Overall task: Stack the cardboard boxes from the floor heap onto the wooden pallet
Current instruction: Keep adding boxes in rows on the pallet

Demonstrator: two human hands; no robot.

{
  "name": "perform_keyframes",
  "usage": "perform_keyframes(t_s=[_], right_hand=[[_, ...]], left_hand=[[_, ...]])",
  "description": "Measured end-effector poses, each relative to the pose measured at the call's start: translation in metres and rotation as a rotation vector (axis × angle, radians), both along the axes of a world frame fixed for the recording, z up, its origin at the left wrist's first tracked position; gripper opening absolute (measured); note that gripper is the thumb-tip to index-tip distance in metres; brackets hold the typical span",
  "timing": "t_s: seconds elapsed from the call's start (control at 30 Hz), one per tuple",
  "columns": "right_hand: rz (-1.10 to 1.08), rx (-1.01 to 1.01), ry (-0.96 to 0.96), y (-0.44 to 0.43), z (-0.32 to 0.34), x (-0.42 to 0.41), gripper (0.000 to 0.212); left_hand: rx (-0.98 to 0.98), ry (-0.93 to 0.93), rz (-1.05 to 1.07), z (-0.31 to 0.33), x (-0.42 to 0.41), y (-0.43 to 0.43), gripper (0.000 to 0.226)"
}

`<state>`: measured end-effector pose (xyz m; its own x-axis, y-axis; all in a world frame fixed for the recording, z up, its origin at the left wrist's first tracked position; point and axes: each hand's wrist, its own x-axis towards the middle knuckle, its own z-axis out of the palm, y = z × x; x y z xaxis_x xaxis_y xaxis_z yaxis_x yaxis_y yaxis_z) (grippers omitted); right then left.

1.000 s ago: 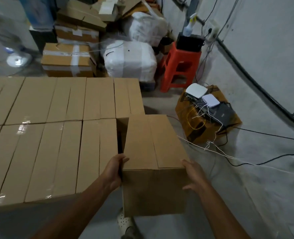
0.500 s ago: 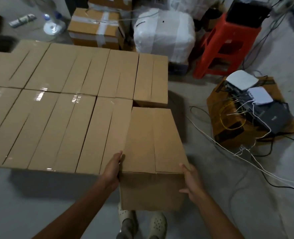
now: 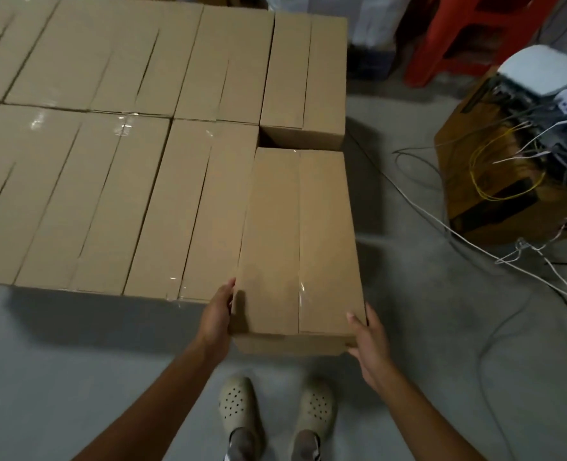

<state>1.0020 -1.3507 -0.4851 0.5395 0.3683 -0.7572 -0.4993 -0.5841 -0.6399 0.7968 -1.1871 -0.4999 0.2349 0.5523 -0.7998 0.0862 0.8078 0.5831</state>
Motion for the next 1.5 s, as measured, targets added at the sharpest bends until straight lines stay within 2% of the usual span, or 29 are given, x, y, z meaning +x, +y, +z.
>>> perform_keyframes(t_s=[0.17, 0.27, 0.33, 0.53, 0.67, 0.77, 0.93, 1.2, 1.5], right_hand=[[-0.037, -0.049, 0.086, -0.011, -0.048, -0.015, 0.047], [-0.069, -0.070, 0.132, -0.007, -0.063, -0.016, 0.039], [-0.068, -0.063, 0.144, -0.002, -0.072, -0.014, 0.034], [-0.066, -0.084, 0.143, 0.009, -0.090, -0.004, 0.032], [-0.011, -0.082, 0.064, 0.021, -0.100, 0.000, 0.028], [0.064, -0.091, -0.009, 0.029, -0.106, 0.005, 0.036], [0.105, -0.094, -0.046, 0.040, -0.113, 0.016, 0.045], [0.133, -0.064, -0.051, 0.057, -0.110, 0.028, 0.029], [0.143, -0.117, -0.072, 0.063, -0.108, 0.028, 0.036]], left_hand=[[-0.181, 0.019, 0.260, -0.040, -0.022, -0.018, 0.051], [-0.296, -0.019, 0.455, -0.061, -0.036, -0.018, 0.078], [-0.338, -0.060, 0.543, -0.070, -0.041, -0.017, 0.087], [-0.379, -0.116, 0.669, -0.085, -0.039, -0.011, 0.095], [-0.375, -0.188, 0.713, -0.100, -0.034, 0.002, 0.107], [-0.356, -0.215, 0.716, -0.101, -0.023, 0.008, 0.101], [-0.283, -0.276, 0.673, -0.100, -0.008, 0.013, 0.071], [-0.266, -0.324, 0.745, -0.100, -0.003, 0.025, 0.072], [-0.307, -0.312, 0.747, -0.095, -0.002, 0.028, 0.072]])
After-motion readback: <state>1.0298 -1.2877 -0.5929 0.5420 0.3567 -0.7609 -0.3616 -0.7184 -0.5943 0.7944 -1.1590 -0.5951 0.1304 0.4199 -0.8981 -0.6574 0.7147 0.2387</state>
